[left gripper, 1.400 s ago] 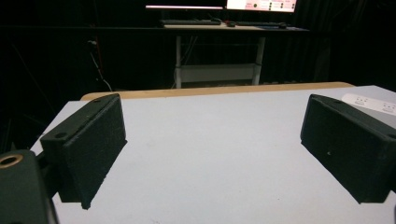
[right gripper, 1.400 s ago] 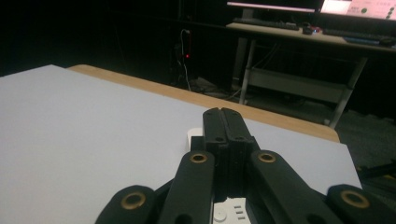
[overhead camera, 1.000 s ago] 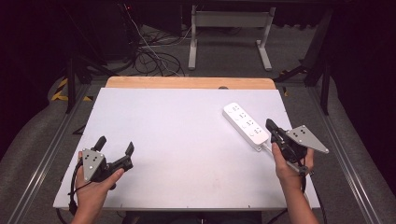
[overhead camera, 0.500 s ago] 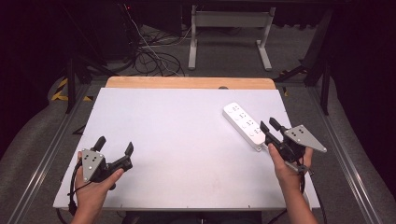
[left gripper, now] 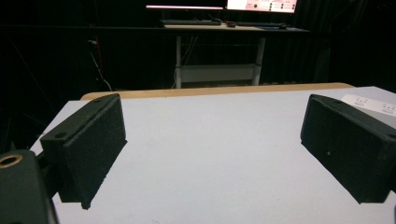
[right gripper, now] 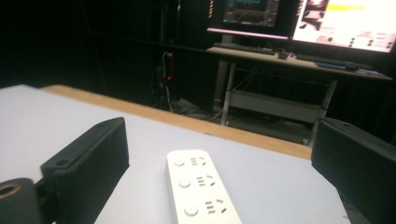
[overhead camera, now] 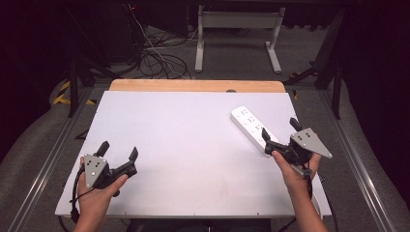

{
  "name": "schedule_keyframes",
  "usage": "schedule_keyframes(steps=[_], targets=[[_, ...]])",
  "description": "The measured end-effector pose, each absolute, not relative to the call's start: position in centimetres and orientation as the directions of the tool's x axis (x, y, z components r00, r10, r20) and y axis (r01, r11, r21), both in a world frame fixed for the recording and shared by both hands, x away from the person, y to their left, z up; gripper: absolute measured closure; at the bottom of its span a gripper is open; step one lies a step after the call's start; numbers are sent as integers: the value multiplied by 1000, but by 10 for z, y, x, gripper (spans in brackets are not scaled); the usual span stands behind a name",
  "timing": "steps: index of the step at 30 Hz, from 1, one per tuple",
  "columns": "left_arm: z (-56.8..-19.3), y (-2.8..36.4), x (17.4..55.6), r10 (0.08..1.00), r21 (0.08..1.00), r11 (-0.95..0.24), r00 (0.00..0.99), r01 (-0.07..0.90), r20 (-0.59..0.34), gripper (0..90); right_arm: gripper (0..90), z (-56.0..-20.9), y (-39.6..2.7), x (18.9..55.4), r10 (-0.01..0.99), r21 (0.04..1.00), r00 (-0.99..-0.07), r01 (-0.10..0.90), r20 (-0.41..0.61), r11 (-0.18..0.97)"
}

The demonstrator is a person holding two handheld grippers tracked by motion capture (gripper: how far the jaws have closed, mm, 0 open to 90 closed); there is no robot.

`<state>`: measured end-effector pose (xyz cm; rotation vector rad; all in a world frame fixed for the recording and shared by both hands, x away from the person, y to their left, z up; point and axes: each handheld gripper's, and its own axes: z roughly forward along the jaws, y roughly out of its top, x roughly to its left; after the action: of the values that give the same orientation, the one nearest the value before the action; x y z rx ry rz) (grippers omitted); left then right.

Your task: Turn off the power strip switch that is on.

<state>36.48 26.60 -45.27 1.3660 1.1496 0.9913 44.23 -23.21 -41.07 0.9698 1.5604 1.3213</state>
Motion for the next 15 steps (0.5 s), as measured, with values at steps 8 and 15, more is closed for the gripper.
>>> schedule_keyframes(steps=[8, 15], targets=[[-453, 266, 365, 980, 993, 5, 195, 115, -27, 72, 34, -410, -234, 444, 953, 994, -290, 31, -92, 105], [-453, 265, 365, 980, 993, 3, 197, 116, -26, 72, 25, -410, -233, 443, 952, 992, -286, 24, -112, 124]])
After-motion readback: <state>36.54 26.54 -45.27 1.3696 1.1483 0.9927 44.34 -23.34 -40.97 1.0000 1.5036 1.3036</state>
